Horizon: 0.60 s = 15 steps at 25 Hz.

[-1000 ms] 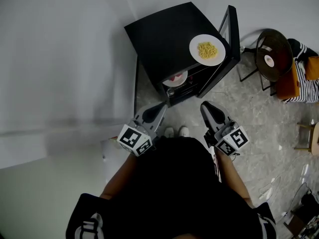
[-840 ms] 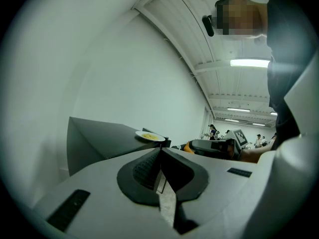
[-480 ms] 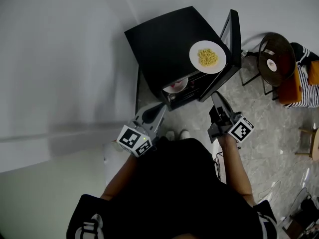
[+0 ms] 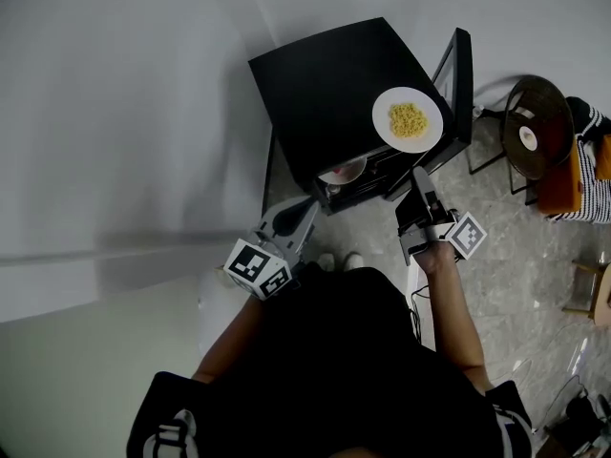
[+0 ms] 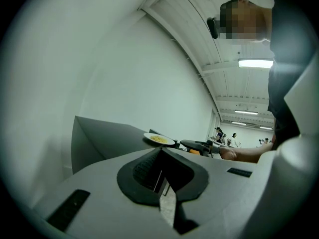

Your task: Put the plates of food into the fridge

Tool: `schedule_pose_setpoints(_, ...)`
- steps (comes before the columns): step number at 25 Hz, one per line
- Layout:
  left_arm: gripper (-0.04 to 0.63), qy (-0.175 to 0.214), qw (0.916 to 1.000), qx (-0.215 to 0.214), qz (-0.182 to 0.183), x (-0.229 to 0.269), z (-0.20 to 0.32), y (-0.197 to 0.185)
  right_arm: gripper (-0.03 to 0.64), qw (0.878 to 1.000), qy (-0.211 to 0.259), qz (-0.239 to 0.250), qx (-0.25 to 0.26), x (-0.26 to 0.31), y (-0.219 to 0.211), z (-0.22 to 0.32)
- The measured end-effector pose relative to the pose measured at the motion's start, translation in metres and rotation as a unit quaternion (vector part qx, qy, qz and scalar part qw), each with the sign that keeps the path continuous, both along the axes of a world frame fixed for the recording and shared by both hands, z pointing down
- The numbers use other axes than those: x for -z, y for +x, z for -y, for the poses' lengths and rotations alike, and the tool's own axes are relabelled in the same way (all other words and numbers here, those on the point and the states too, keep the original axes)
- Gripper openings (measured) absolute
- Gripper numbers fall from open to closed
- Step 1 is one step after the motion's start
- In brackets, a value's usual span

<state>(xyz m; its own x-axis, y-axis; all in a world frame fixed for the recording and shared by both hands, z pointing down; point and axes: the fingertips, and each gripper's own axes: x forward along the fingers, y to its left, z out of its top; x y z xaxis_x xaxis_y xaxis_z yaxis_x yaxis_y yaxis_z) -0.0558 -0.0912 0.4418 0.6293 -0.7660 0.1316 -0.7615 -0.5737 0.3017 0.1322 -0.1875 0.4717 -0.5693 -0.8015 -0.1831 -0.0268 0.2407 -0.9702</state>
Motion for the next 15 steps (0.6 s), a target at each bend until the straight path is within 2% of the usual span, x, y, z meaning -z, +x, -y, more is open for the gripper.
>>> schedule_pose_setpoints(5, 0.025, -0.009, 0.9999, 0.011, -0.004, -0.004, 0.001, -0.005, 0.104, 0.999, -0.034, 0.021, -0.01, -0.009, 0.002, 0.013)
schedule_pose_setpoints(15, 0.025, -0.013, 0.9998, 0.015, -0.001, -0.003, 0.001, -0.007, 0.117, 0.998, -0.052, 0.031, -0.022, -0.013, 0.009, 0.04)
